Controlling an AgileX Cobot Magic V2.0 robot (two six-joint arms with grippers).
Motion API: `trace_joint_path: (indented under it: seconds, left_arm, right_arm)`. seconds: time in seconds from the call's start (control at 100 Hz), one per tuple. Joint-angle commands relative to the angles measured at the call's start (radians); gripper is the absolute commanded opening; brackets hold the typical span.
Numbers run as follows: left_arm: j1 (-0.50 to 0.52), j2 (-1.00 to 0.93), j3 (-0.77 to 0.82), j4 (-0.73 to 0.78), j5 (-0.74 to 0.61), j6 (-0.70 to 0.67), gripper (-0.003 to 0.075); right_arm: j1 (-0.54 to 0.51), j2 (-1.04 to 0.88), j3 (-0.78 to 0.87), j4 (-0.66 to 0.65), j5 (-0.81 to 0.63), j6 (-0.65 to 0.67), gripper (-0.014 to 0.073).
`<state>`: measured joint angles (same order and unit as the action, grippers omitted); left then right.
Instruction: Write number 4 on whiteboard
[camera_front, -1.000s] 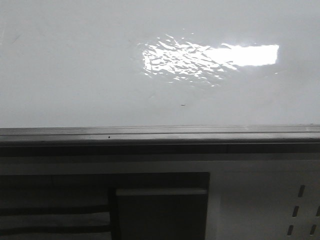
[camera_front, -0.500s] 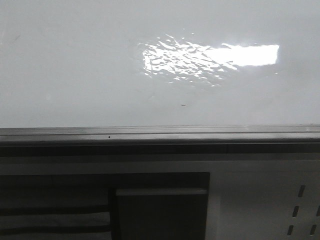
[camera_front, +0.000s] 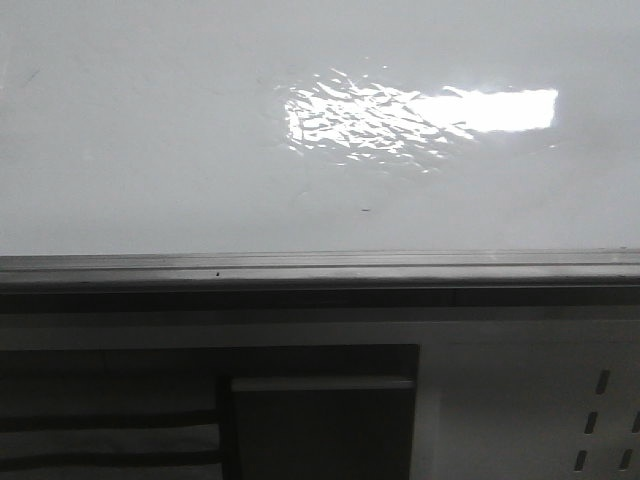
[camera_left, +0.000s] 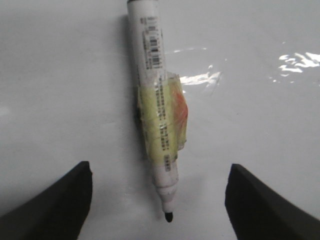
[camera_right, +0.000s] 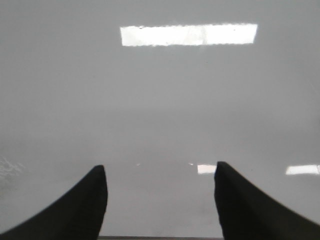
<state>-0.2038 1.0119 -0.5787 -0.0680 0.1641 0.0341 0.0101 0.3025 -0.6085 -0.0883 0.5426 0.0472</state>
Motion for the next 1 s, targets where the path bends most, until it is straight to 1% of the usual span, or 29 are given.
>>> trace_joint_path:
  seconds: [0.0,0.07,0.14,0.43,0.55,0.64,0.83,0.94,0.99]
  left_arm:
    - [-0.01,0.034,-0.037,-0.009,-0.108,0.003,0.0512]
    - [-0.01,0.063,-0.037,-0.009,-0.129,0.003,0.0508]
    - [-0.01,0.086,-0.037,-0.009,-0.155,0.003,0.0479]
    - [-0.01,0.128,-0.037,-0.009,-0.216,0.003,0.0217]
    - [-0.01,0.128,-0.037,-0.009,-0.225,0.003,0.0127]
    - [-0.01,0.128,-0.037,-0.009,-0.225,0.003,0.0073]
    - [-0.01,0.128,-0.037,-0.009,-0.218,0.003,-0.002]
    - [-0.015,0.107,-0.041,-0.001,-0.18,0.003,-0.002]
    - [-0.025,0.092,-0.057,0.026,-0.118,0.007,-0.002]
  right_arm:
    - [-0.005,0.02,-0.031,-0.006,-0.083,-0.006,0.0416]
    - [-0.005,0.02,-0.031,-0.006,-0.083,-0.006,0.0416]
    - [-0.005,0.02,-0.031,-0.006,-0.083,-0.006,0.0416]
    - [-0.005,0.02,-0.031,-0.006,-0.083,-0.006,0.0416]
    - [-0.005,0.02,-0.031,-0.006,-0.083,-0.006,0.0416]
    - [-0.005,0.02,-0.031,-0.006,-0.083,-0.006,0.0416]
    - [-0.005,0.02,-0.034,0.002,-0.083,-0.006,0.0416]
    - [-0.005,0.025,-0.083,0.088,-0.033,-0.006,0.0416]
    - [-0.005,0.038,-0.12,0.088,0.021,-0.008,0.0416]
